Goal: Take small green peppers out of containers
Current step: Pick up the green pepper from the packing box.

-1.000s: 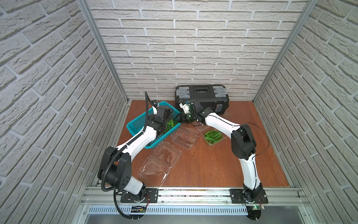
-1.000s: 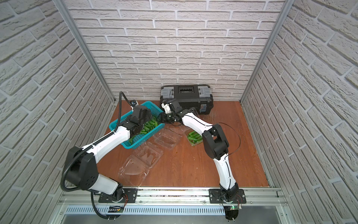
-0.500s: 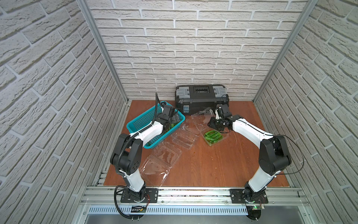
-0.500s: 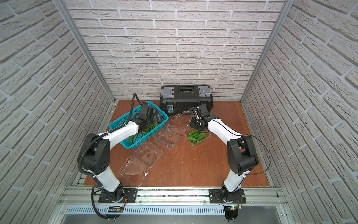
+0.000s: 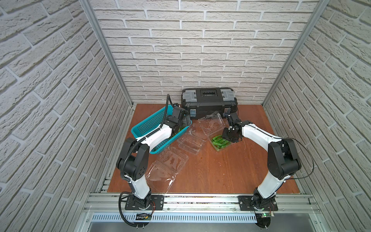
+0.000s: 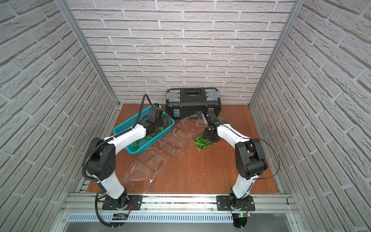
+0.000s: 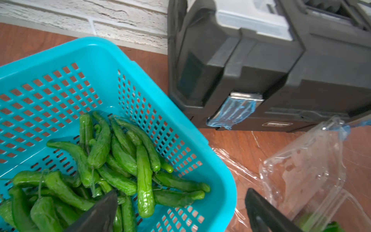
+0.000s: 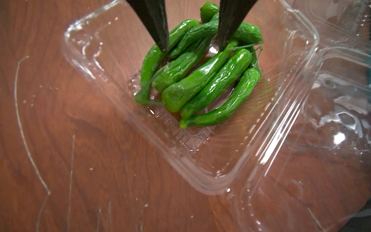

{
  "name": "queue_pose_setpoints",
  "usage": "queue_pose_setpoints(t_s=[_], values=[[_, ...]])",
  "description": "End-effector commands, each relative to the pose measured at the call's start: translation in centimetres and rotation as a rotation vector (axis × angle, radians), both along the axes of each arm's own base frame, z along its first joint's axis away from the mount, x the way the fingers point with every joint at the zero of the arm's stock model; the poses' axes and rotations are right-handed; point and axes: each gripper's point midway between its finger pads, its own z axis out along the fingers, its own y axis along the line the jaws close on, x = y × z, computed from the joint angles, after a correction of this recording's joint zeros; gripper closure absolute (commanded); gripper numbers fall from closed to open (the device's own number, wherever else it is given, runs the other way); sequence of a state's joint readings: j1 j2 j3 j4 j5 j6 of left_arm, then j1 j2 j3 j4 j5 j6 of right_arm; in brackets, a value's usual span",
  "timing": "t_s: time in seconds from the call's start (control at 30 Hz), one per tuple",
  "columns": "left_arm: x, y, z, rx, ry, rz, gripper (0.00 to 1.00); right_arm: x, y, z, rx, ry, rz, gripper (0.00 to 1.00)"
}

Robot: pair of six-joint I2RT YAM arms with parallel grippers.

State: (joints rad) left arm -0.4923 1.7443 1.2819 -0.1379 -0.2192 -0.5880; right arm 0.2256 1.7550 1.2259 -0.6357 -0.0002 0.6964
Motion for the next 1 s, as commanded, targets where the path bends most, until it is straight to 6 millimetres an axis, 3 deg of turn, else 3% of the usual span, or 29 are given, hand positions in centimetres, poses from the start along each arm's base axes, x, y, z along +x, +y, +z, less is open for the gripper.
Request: queue_pose_setpoints(t_s=[0.0, 0.33, 0.67, 0.97], values=[[0.5, -0.7, 0.5, 0.013, -0.014, -0.027, 0.02, 0.1, -1.2, -1.0, -0.021, 0.014, -0.042, 0.59], [0.3, -0.7, 0.8, 0.011, -0.019, -0.027, 0.02, 1.9, -1.6, -2.8, -0.005, 0.009, -0.054, 0.67], [0.4, -0.8, 0.7, 0.013, -0.018, -0.030, 0.02, 2.2, -1.5, -4.3, 0.004, 0.010, -0.063, 0.74], [0.5, -1.0, 0.5, 0.014, -0.015, -0.033, 0.02, 2.6, -0.9, -2.9, 0.041, -0.026, -0.060, 0.77]])
